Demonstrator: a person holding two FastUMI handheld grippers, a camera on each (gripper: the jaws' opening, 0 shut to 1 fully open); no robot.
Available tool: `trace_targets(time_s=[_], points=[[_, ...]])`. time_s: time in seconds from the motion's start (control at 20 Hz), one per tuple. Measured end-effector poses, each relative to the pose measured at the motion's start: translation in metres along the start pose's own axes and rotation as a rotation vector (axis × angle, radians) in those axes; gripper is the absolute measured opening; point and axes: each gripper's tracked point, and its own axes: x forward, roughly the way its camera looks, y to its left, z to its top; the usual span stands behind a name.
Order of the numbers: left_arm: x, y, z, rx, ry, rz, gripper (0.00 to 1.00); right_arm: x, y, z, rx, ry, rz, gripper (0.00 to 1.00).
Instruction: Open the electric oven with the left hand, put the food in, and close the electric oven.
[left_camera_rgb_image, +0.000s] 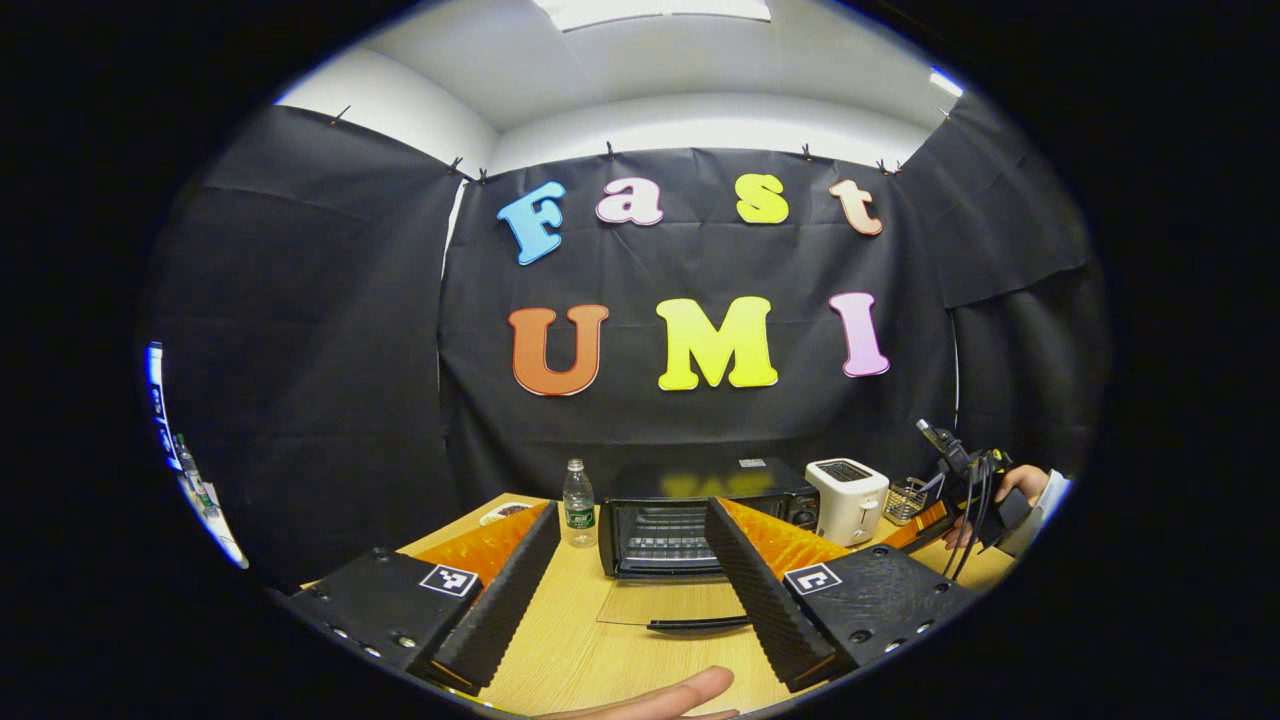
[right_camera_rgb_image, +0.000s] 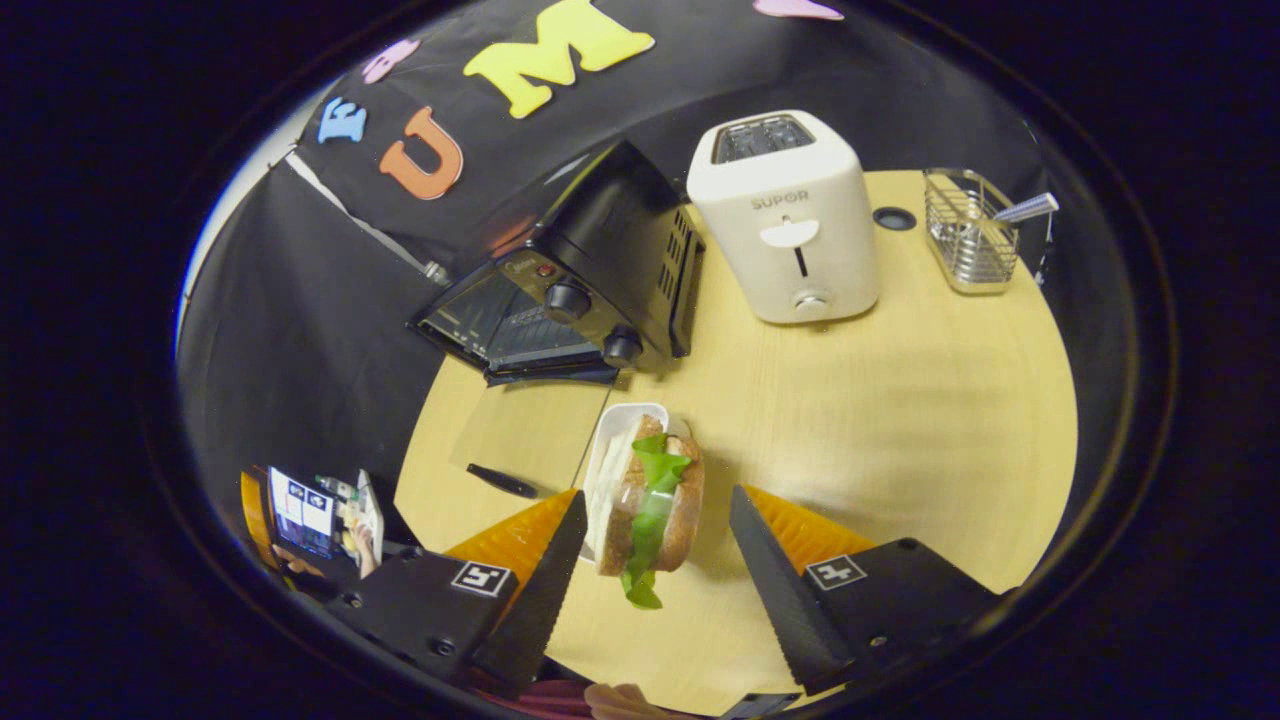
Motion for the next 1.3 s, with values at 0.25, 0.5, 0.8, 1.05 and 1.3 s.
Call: trace_targets(time_s=[0.25,0.5,0.8,1.05,1.3], points=[[-0.009,0.019,0.012,-0.061,-0.052,0.050,0.96,0.021,0.010,-0.016,0.145,0.120,0.142,0.63],[-0.015,0.032,0.021,-0.207,-0.095,0.018,0.93,0.009,0.017,-0.022,0.175,0.087,0.158,0.30],[-0.016,0.040,0.010,-0.165,-0.067,0.012,0.94,-0.017,0.048,-0.027,0.162,-0.046,0.161,0.39],[-0.015,0.042,0.007,-0.088,-0.054,-0.006,0.94,0.004,0.098,-0.033,0.235,-0.140,0.212,0.39],[-0.013,0.035,-0.010,-0.162,0.018,-0.047,0.94,0.036,0.169,-0.010,0.335,-0.346,0.353,0.39]])
